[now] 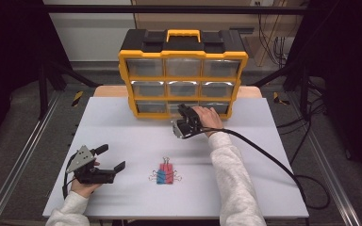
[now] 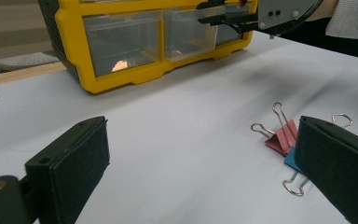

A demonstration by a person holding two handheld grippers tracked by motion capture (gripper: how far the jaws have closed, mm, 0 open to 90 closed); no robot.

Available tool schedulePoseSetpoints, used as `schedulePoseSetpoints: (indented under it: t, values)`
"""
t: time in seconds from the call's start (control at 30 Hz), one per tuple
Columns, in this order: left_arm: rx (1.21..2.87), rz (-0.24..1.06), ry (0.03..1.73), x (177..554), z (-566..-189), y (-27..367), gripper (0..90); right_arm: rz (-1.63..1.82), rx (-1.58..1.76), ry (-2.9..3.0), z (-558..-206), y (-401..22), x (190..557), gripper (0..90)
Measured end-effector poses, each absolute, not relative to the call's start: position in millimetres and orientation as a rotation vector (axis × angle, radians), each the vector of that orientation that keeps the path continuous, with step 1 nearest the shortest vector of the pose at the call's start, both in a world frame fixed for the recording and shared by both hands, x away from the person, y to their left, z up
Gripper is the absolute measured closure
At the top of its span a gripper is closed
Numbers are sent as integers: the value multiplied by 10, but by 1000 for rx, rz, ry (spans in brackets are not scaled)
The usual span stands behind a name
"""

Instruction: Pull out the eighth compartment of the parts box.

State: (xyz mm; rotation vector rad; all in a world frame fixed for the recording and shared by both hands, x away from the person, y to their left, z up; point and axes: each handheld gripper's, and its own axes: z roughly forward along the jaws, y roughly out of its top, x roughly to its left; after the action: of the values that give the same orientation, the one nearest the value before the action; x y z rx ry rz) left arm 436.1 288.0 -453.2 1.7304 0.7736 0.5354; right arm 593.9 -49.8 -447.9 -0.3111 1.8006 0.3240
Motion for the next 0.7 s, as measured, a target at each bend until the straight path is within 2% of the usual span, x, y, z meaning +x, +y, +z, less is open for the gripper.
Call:
schedulePoseSetpoints:
  t: [0.7]
  values:
    - [1740, 536, 768, 4358, -4533, 2871, 28, 342, -317, 1813, -4466, -501, 5697, 772]
